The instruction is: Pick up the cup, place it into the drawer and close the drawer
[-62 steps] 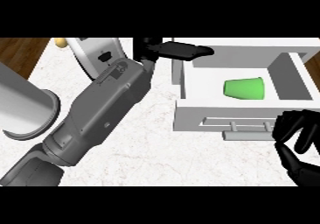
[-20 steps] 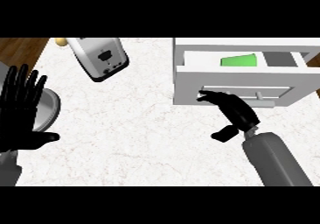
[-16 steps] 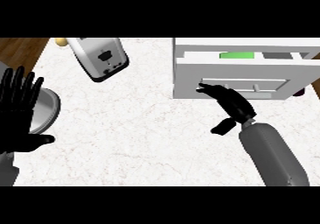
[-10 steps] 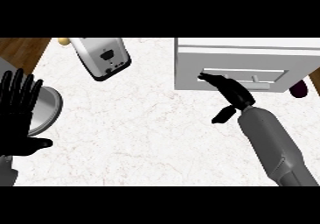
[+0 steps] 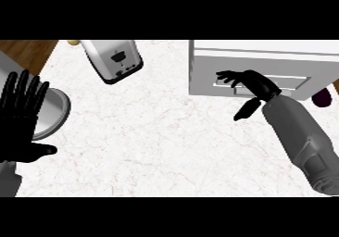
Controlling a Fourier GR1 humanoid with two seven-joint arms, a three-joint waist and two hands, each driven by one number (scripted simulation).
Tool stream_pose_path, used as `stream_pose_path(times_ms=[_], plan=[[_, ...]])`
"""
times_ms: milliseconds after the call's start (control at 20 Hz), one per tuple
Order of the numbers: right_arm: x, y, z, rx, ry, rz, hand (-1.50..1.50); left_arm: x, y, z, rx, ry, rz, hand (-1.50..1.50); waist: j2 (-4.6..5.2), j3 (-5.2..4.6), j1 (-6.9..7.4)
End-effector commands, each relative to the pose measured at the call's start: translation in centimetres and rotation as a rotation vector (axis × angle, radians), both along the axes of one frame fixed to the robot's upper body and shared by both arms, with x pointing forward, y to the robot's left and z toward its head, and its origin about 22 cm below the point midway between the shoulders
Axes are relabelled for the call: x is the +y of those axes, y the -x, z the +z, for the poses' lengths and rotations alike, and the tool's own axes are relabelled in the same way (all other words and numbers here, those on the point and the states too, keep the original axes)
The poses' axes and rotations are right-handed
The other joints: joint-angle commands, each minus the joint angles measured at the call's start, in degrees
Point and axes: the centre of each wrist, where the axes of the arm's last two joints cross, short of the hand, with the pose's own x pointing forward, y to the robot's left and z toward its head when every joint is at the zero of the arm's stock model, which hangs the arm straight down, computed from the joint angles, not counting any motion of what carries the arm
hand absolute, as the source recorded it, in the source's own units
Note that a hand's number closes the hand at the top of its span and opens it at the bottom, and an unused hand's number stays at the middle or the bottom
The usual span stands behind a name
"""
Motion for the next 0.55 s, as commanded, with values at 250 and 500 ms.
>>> stream_pose_path(times_ms=[250,500], plan=[[-3.2,-1.6,3.3,0.028,0.019,-0.126,-1.50,-0.4,-0.5,-0.2,-0.012,-0.020,-0.012,-1.50,2.01,0.40,1.92],[-3.8,-1.4,3.0,0.028,0.023,-0.123,-1.50,-2.0,-0.5,-0.8,-0.022,-0.027,-0.022,-1.50,1.89,0.41,1.79]])
